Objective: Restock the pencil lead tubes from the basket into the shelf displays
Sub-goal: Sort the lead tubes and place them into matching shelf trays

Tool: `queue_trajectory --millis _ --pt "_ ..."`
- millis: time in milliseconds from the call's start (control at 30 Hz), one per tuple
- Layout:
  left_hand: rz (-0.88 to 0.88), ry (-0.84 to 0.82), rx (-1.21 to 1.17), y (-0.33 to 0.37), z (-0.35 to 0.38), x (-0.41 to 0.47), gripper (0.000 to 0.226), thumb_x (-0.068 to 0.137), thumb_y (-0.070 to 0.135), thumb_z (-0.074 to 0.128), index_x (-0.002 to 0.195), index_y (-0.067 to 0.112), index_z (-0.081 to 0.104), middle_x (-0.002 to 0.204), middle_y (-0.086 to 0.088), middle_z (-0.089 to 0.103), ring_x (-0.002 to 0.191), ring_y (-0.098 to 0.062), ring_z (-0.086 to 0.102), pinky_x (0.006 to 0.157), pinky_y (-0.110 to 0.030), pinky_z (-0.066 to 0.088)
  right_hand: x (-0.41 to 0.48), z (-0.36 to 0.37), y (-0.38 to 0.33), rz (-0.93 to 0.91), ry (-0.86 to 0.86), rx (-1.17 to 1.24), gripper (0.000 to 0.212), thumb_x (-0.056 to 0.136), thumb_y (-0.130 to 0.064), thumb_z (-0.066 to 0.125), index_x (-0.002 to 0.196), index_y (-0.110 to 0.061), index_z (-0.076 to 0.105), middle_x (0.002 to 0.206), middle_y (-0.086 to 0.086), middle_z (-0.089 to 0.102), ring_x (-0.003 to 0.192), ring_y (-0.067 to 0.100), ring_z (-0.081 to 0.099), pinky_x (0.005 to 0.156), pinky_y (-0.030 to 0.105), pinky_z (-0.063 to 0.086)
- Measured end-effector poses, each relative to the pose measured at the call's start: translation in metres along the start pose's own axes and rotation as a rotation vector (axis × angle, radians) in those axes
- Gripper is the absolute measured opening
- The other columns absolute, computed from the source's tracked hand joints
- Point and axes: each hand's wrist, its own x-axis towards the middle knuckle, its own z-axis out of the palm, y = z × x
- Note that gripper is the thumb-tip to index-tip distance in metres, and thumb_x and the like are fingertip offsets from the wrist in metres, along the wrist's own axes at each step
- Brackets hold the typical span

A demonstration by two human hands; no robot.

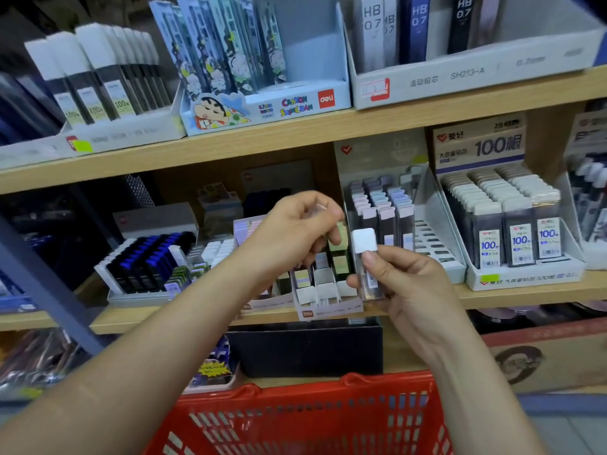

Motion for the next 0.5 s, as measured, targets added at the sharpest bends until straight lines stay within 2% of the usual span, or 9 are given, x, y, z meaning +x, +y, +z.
queue_trajectory --millis 100,167,233,300,400,433,500 --pt "-0.056 -0.035 -0.034 -0.004 -0.003 -0.01 0.017 0.086 0.035 0.066 0.09 0.018 0.066 0.068 0.0 0.059 0.054 -0.008 0.046 0.044 -0.02 0.036 0.0 0.008 0.0 -0.045 -0.019 -0.038 0.018 0.063 -0.021 0.077 0.079 -0.014 0.077 0.077 0.009 0.074 0.07 0.024 0.072 0.061 0.033 0.056" --pt "-0.082 -0.049 -0.042 -0.005 -0.005 -0.016 0.024 0.079 0.037 0.07 0.087 0.015 0.068 0.06 0.001 0.053 0.048 -0.006 0.043 0.041 -0.019 0.034 -0.001 0.014 0.001 -0.08 -0.022 -0.082 0.022 0.058 -0.026 0.081 0.076 -0.014 0.077 0.079 0.013 0.075 0.072 0.027 0.072 0.068 0.038 0.055" --pt "-0.071 -0.031 -0.053 -0.007 -0.009 -0.021 0.024 0.081 0.031 0.071 0.087 0.009 0.069 0.055 0.001 0.049 0.046 -0.006 0.04 0.04 -0.019 0.033 -0.001 0.02 0.001 -0.112 -0.022 -0.153 0.032 0.057 -0.035 0.082 0.081 -0.014 0.078 0.083 0.013 0.075 0.079 0.029 0.072 0.07 0.036 0.054" --pt "-0.042 0.008 -0.062 -0.007 -0.015 -0.025 0.018 0.085 0.027 0.069 0.087 0.009 0.069 0.054 0.003 0.049 0.046 -0.006 0.041 0.04 -0.018 0.032 -0.001 0.023 0.001 -0.084 -0.041 -0.167 0.035 0.065 -0.041 0.076 0.089 -0.016 0.077 0.088 0.01 0.076 0.086 0.027 0.072 0.07 0.035 0.053" --pt "-0.016 0.075 -0.185 -0.009 -0.023 -0.026 0.014 0.089 0.024 0.064 0.09 0.011 0.069 0.056 -0.001 0.049 0.046 -0.008 0.04 0.039 -0.018 0.03 -0.004 0.028 0.002 0.128 -0.149 0.085 0.039 0.089 -0.044 0.052 0.111 -0.016 0.07 0.102 0.011 0.075 0.097 0.026 0.072 0.075 0.038 0.054" --pt "-0.005 0.1 -0.248 -0.009 -0.025 -0.028 0.015 0.09 0.024 0.062 0.09 0.01 0.069 0.056 -0.003 0.049 0.045 -0.009 0.039 0.039 -0.018 0.03 -0.006 0.034 0.003 0.205 -0.198 0.198 0.039 0.092 -0.041 0.048 0.117 -0.017 0.067 0.109 0.014 0.073 0.103 0.027 0.071 0.077 0.04 0.055" --pt "0.026 0.156 -0.343 -0.008 -0.024 -0.031 0.02 0.092 0.026 0.059 0.095 0.007 0.067 0.056 -0.004 0.051 0.044 -0.011 0.042 0.041 -0.02 0.033 -0.012 0.05 0.009 0.259 -0.283 0.307 0.034 0.091 -0.027 0.054 0.123 -0.019 0.064 0.117 0.016 0.07 0.108 0.03 0.069 0.081 0.042 0.056"
